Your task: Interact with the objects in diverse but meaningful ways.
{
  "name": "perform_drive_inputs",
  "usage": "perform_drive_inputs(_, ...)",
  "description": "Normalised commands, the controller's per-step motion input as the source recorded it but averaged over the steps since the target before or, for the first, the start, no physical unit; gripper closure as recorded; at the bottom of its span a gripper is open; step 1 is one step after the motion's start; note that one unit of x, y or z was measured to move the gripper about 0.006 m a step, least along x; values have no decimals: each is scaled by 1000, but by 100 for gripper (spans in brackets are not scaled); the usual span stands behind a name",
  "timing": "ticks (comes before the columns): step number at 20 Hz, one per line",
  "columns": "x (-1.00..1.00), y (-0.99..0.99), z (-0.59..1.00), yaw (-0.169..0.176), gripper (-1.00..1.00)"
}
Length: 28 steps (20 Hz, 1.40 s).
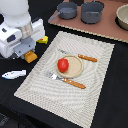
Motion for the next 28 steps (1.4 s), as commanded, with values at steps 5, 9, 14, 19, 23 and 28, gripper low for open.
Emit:
perform_drive_inputs(5,913,-154,1000,-15,100)
perform_drive_inputs(9,958,-244,916,-24,100)
perform_drive_inputs(14,982,-247,860,-18,100)
perform_drive_inputs(19,978,-250,655,-4,100)
perform_drive_inputs(23,978,-254,549,0,100)
perform_drive_inputs(28,954,-272,507,0,100)
